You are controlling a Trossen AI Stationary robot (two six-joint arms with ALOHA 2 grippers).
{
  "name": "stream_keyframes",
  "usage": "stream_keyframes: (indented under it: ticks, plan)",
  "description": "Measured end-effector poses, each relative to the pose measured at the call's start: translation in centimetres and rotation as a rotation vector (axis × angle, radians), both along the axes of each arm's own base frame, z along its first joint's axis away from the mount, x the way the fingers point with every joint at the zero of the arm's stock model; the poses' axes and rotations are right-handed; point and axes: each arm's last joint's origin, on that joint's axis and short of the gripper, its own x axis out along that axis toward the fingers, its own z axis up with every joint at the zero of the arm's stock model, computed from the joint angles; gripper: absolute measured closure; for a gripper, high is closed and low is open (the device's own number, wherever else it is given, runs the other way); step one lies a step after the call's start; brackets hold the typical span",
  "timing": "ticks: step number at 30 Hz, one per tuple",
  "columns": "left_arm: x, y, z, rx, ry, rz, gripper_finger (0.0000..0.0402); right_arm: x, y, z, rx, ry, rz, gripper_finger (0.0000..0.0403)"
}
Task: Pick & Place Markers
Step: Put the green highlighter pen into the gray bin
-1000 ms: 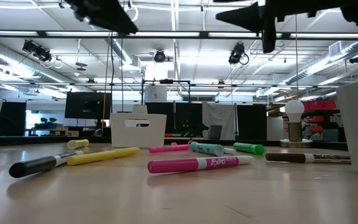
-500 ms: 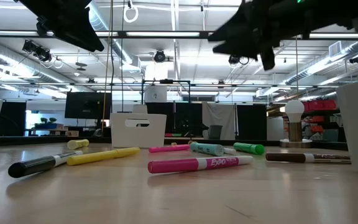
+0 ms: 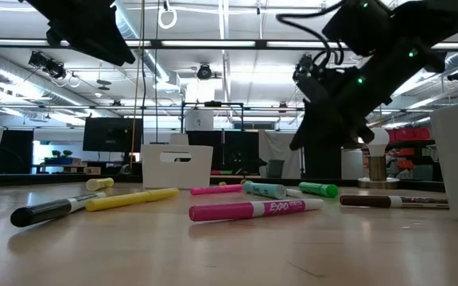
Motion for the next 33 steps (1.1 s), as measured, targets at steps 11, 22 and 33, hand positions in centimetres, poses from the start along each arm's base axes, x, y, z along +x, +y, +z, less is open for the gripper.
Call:
stream_keyframes:
  ticks: [11, 22, 33]
  plan:
    - [0.1, -0.1, 0.0, -0.007, -0.012, 0.0, 0.0209, -0.6, -0.5, -0.6, 0.008, 0.093, -0.009, 0.0175]
    - [0.2, -0.1, 0.1, -0.011, -0.019, 0.0, 0.0209, -0.8, -0.6, -1.0, 0.048, 0.096, -0.06, 0.0194]
    - [0.2, -0.1, 0.1, -0.016, -0.027, 0.0, 0.0209, -0.4, -0.5, -3.4, 0.054, 0.172, -0.083, 0.0197]
